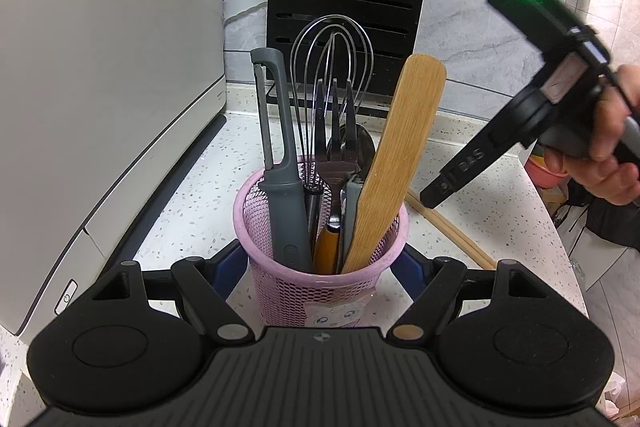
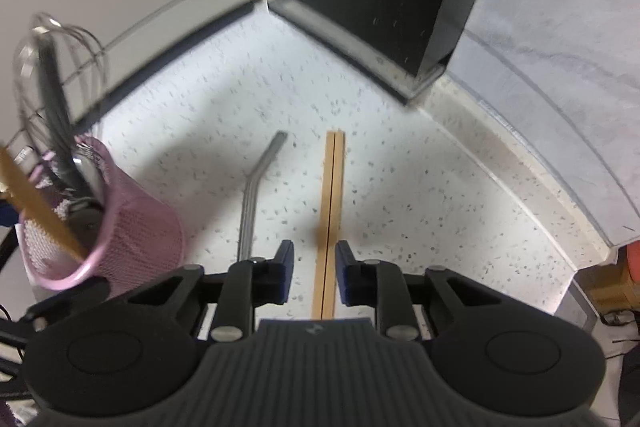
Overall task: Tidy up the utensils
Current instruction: 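Open the right gripper and move it back to the wooden chopsticks, then close the right gripper on the pair of wooden chopsticks and lift them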
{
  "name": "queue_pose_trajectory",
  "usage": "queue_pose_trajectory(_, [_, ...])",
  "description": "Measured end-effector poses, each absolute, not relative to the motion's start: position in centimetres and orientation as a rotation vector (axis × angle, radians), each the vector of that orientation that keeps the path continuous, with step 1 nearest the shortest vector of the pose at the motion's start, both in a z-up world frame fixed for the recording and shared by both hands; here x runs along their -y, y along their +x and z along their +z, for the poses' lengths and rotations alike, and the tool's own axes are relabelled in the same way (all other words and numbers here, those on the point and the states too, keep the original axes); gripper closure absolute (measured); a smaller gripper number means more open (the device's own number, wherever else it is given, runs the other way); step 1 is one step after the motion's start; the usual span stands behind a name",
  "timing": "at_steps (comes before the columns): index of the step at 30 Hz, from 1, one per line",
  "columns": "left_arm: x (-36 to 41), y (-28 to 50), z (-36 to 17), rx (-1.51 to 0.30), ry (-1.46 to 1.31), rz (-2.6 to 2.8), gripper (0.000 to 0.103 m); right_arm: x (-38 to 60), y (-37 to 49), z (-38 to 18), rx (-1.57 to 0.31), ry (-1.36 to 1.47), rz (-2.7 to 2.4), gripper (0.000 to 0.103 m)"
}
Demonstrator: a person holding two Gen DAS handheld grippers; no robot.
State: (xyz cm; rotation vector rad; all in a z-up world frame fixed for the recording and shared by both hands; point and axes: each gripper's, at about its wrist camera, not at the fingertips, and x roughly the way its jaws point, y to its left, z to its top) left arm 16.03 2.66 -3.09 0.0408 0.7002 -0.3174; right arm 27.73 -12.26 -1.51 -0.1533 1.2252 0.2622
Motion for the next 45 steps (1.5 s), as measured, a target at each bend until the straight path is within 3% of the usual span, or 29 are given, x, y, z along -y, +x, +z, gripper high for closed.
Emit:
queue_pose_trajectory(13, [-2.8,16.2,-3.0,-0.707,0.048,-0.324,0.013,11.7,30.9,-4.0,-1.359,-0.161,0.220,0.090])
queue_pose_trajectory(24, [-2.8,16.3,-3.0,-0.707,0.047,-0.326,0.013,11.7,30.2,-3.9,-1.324,-0.169,0.214,0.095])
queue_pose_trajectory(40, [-2.8,16.2,-3.0,-0.708,0.043,-0.324,0.013,11.9,23.3,4.7,-1.009,-0.122,0.316,0.095])
queue_pose_trajectory(45, [-2.8,16.3,-3.0,-0.709,0.043,-0.323,0.013,11.3,20.6,9.1,-0.799,-0.087,0.367,0.095])
